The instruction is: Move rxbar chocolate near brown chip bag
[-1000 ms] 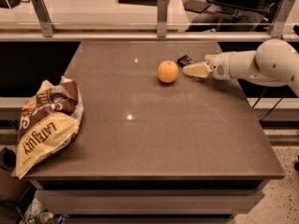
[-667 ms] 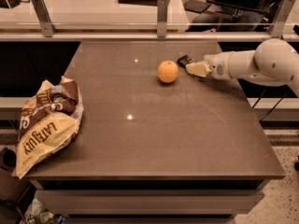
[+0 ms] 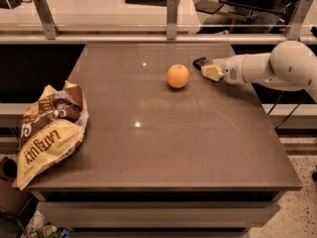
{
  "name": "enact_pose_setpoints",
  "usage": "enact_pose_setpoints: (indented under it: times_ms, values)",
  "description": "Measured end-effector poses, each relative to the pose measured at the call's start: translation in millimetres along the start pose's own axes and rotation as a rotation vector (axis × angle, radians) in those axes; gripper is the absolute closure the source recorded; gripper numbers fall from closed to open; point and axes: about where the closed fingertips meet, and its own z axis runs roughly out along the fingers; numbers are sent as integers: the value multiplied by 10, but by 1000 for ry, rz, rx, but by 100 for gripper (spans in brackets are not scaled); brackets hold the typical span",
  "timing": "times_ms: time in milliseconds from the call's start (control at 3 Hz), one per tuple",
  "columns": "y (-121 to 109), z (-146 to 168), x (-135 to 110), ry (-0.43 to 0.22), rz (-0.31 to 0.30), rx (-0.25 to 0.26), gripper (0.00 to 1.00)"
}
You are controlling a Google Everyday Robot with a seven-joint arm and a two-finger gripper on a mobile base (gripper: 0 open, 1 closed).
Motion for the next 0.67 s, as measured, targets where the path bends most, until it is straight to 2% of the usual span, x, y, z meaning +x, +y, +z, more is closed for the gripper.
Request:
enact_pose_setpoints:
  times_ms: [667]
  values:
    - [0,-1,-2,0,0,0,100]
